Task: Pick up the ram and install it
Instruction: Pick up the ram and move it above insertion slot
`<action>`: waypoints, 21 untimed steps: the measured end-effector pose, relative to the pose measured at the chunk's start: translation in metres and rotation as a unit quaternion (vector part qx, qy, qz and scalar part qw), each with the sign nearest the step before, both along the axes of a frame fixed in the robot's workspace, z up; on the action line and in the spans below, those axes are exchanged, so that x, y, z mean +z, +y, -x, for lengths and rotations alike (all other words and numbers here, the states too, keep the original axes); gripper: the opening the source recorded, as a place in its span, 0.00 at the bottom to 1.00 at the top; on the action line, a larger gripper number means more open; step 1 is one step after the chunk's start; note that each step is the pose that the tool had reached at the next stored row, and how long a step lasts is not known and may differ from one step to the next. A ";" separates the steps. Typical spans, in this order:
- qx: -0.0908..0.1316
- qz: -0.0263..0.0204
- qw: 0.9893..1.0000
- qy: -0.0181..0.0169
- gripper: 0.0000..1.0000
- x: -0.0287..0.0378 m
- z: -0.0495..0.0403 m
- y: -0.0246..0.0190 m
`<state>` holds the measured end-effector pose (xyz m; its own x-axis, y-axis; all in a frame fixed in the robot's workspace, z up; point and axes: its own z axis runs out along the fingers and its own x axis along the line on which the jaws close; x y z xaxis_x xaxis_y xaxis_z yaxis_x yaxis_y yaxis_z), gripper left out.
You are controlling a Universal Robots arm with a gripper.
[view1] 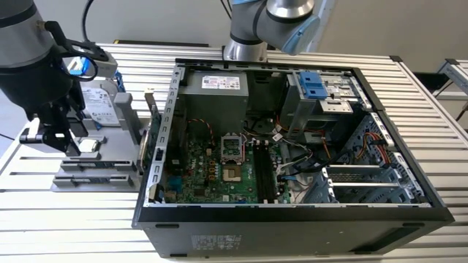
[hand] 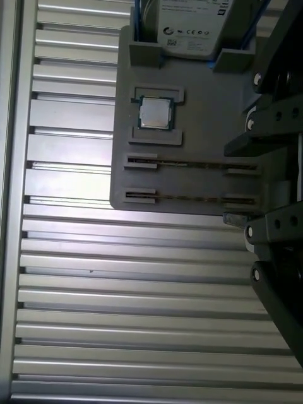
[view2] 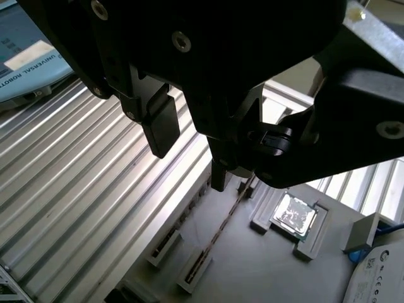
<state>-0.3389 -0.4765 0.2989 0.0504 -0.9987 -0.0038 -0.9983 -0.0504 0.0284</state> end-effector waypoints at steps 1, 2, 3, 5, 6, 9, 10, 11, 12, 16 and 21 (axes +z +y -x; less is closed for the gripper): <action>0.000 0.000 1.000 0.000 1.00 -0.0004 0.0000 0.0000; 0.000 0.000 1.000 0.000 1.00 -0.0007 0.0000 0.0000; 0.000 0.000 1.000 0.000 1.00 -0.0011 0.0000 0.0000; 0.000 0.000 1.000 0.000 1.00 -0.0018 0.0000 0.0000; 0.000 0.000 1.000 0.000 1.00 -0.0022 0.0000 0.0000; 0.000 0.001 1.000 0.000 1.00 -0.0041 0.0000 0.0000; 0.000 0.001 1.000 0.000 1.00 -0.0048 0.0000 0.0000; 0.000 0.001 1.000 0.000 1.00 -0.0056 0.0000 0.0000; 0.000 0.001 1.000 0.000 1.00 -0.0066 0.0000 0.0000; 0.000 0.003 1.000 0.000 1.00 -0.0105 0.0000 0.0000; 0.001 0.003 1.000 0.000 1.00 -0.0153 0.0000 0.0000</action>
